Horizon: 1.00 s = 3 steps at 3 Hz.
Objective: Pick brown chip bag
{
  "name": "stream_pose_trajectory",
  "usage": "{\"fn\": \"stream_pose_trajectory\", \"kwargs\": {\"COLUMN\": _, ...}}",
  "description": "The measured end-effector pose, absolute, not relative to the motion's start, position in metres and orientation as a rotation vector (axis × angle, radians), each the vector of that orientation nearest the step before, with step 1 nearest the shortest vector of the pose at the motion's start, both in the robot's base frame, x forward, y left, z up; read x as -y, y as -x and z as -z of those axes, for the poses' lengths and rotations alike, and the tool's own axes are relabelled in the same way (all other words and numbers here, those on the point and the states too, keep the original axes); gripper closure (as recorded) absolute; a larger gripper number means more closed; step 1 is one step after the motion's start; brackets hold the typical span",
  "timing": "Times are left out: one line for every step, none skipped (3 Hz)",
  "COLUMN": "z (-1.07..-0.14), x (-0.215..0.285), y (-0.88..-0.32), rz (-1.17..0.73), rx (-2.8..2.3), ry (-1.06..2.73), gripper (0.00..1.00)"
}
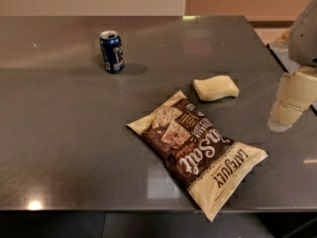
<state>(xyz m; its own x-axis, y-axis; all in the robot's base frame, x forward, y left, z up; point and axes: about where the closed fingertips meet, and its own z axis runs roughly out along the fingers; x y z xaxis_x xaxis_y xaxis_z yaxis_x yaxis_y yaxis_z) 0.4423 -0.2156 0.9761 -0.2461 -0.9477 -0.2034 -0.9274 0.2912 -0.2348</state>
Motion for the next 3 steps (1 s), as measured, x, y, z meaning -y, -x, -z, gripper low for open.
{"fn": "stream_pose_trajectory", "kwargs": {"z": -0.964, "x": 0.201, "y": -0.446, "rz": 0.058, "rx": -2.339, "ry": 1.672, "gripper": 0.0}}
{"fn": "stream_pose_trajectory", "kwargs": {"z": -0.955, "x": 0.19, "y": -0.449, "rz": 0.026, "rx": -2.409, "ry": 1.618, "gripper": 0.0}}
{"fn": "stream_pose_trajectory", "kwargs": {"z": -0.927, "x": 0.158, "y": -0.439, "rz": -0.063, "rx": -2.543, "ry": 1.461, "gripper": 0.0}}
